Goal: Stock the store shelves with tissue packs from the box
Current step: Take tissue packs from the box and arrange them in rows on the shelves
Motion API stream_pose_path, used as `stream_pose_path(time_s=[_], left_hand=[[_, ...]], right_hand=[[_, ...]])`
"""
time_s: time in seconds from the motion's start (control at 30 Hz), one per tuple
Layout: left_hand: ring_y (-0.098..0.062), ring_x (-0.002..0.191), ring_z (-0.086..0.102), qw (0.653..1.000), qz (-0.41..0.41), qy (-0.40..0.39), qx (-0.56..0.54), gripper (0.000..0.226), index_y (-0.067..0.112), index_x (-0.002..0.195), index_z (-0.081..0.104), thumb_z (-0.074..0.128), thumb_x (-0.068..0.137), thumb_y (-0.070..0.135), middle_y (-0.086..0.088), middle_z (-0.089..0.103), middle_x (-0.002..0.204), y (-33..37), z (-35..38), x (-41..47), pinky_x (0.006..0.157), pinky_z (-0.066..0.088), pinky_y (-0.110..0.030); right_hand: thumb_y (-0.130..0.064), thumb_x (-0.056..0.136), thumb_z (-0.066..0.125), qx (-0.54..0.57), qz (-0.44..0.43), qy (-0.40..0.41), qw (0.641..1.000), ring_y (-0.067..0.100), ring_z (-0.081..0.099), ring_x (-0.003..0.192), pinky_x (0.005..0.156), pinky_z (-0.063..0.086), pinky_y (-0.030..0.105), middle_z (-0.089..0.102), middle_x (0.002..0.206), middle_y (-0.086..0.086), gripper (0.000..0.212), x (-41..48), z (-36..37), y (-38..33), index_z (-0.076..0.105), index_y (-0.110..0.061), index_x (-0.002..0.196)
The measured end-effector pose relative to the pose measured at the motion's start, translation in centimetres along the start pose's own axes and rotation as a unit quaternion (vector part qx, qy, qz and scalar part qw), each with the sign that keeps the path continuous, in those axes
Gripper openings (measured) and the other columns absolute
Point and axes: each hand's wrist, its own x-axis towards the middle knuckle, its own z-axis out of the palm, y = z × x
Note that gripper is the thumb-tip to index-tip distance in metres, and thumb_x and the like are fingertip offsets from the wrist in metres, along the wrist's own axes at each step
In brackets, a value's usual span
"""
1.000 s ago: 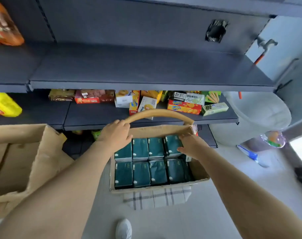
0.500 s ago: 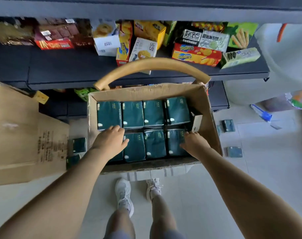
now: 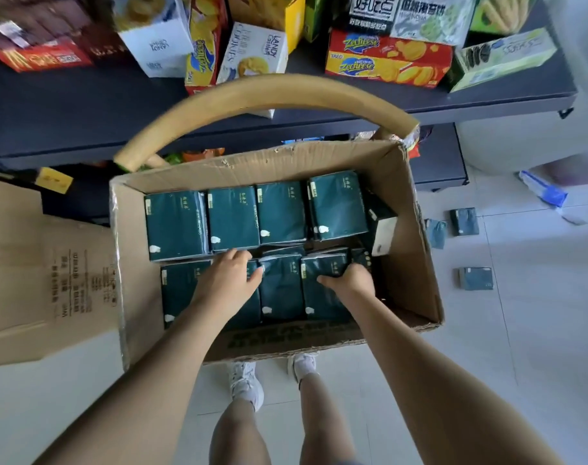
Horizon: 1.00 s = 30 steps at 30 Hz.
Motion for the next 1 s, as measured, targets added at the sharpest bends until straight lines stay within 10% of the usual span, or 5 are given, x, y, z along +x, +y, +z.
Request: stream_pose_path(time_s=[0.47,0.67,0.8,1.0], left_hand=[[-0.023,0.111,0.056,0.945,-0.125,-0.019,-0.301,0.037,0.010,0.115,0.060,0.052,0.095,0.040,-0.004,0.063,0.120,10.0,-3.0,7.0,0.085,0.041,-0.027],[-0.012,0.064,0.060,0.898,-0.190,-0.042,-0.393,0.043,0.006,0.106,0.056,0.058,0.090,0.046,-0.008,0.065,0.109,13.1,-1.4,9.4,0.046,0.034,-0.020],[-0.027,0.096,0.066,0.857,-0.225,-0.033,-0.463,0.047,0.008,0.106,0.059,0.070,0.081,0.046,-0.005,0.065,0.108,12.2,0.0,10.3,0.078,0.053,-0.030],[-0.009,0.077,0.056,0.819,-0.193,-0.048,-0.538,0.020,0.021,0.087,0.058,0.067,0.086,0.039,0.007,0.061,0.088,10.5,0.6,9.0,0.077,0.048,-0.027]], right_hand=[[-0.041,0.087,0.062,0.418,-0.004,0.061,0.906,0.019,0.057,0.099,0.087,0.046,0.033,0.060,0.108,-0.002,0.032,-3.6,-5.1,2.9,0.053,-0.021,0.110],[-0.041,0.087,0.062,0.430,-0.018,0.082,0.899,0.013,0.055,0.094,0.075,0.043,0.022,0.056,0.103,-0.007,0.031,-3.1,-4.5,3.7,0.048,-0.024,0.109],[-0.040,0.086,0.064,0.437,-0.017,0.098,0.894,0.015,0.057,0.097,0.077,0.045,0.024,0.059,0.106,-0.005,0.036,-2.8,-3.6,4.0,0.053,-0.020,0.114],[-0.039,0.085,0.066,0.426,-0.042,0.108,0.897,0.012,0.060,0.090,0.069,0.045,0.021,0.063,0.096,-0.008,0.028,-2.4,-3.5,4.1,0.058,-0.021,0.105]])
